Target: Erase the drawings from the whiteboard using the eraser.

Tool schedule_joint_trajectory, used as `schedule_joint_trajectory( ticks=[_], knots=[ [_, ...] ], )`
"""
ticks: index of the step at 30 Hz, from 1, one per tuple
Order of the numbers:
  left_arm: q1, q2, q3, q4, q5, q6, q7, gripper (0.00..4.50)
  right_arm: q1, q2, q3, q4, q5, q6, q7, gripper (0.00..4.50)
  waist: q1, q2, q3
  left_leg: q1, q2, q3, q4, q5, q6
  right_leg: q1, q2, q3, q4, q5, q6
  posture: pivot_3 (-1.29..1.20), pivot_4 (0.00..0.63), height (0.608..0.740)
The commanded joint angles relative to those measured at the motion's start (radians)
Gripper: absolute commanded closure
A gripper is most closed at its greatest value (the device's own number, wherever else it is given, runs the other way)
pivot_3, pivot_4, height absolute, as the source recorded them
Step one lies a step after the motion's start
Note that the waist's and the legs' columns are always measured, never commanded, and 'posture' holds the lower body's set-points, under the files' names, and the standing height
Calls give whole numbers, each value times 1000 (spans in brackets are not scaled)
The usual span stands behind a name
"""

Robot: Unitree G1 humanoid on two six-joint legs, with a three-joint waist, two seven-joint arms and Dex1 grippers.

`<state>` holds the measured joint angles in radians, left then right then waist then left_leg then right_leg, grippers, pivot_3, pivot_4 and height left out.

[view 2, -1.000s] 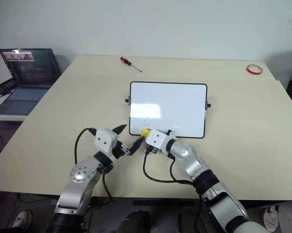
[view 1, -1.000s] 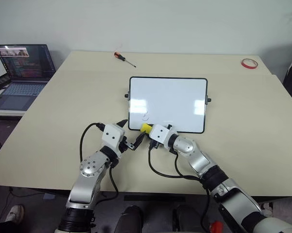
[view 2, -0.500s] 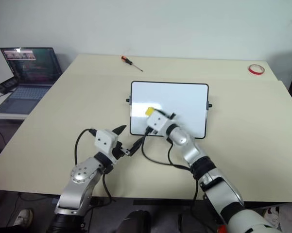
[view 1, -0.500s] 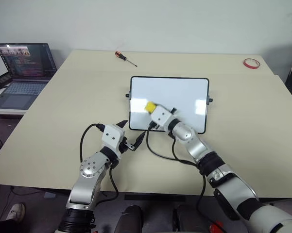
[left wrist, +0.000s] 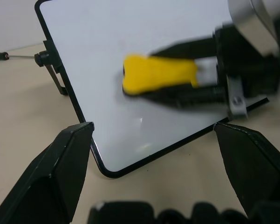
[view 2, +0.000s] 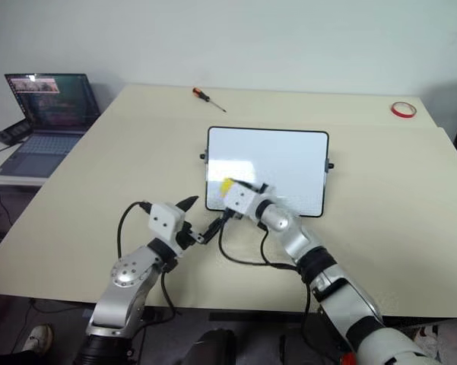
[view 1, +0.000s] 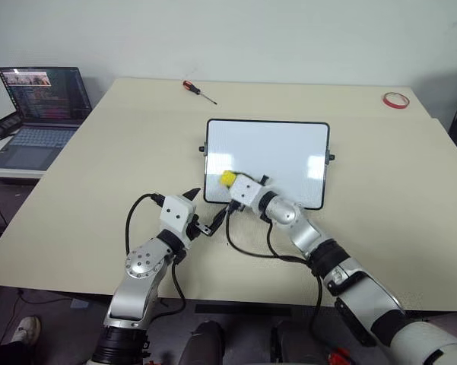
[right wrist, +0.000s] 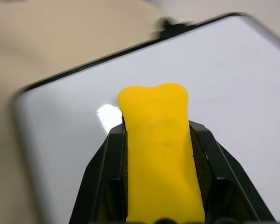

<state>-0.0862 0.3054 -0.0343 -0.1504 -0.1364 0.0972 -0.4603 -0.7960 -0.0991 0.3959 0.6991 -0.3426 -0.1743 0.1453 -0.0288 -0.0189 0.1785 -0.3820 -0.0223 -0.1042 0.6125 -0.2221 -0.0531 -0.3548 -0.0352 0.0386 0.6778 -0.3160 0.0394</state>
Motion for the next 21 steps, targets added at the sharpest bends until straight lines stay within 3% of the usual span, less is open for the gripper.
schedule_joint_trajectory(
  ticks=[1, 12, 18, 21],
  knots=[
    [4, -6, 1, -29, 0, -20, 6, 0, 10, -6, -30, 57, -6, 36, -20, 3169, -1, 0, 0, 0, 0, 0, 0, 0, 0, 0, 0, 0, 0, 0, 0, 0, 150, 740],
    [-6, -10, -5, -21, -1, -21, 4, 0, 112, -14, 42, -32, 5, 32, 203, 3169, -3, 0, 0, 0, 0, 0, 0, 0, 0, 0, 0, 0, 0, 0, 0, 0, 150, 740],
    [-10, -12, -6, -16, -2, -21, -1, 0, 86, -24, -9, -33, 9, 35, 145, 3169, -2, 0, 0, 0, 0, 0, 0, 0, 0, 0, 0, 0, 0, 0, 0, 0, 150, 740],
    [-15, -14, -8, -10, -1, -22, -3, 0, 43, -34, -52, 0, -6, 32, 23, 3169, -1, 0, 0, 0, 0, 0, 0, 0, 0, 0, 0, 0, 0, 0, 0, 0, 150, 740]
  ],
)
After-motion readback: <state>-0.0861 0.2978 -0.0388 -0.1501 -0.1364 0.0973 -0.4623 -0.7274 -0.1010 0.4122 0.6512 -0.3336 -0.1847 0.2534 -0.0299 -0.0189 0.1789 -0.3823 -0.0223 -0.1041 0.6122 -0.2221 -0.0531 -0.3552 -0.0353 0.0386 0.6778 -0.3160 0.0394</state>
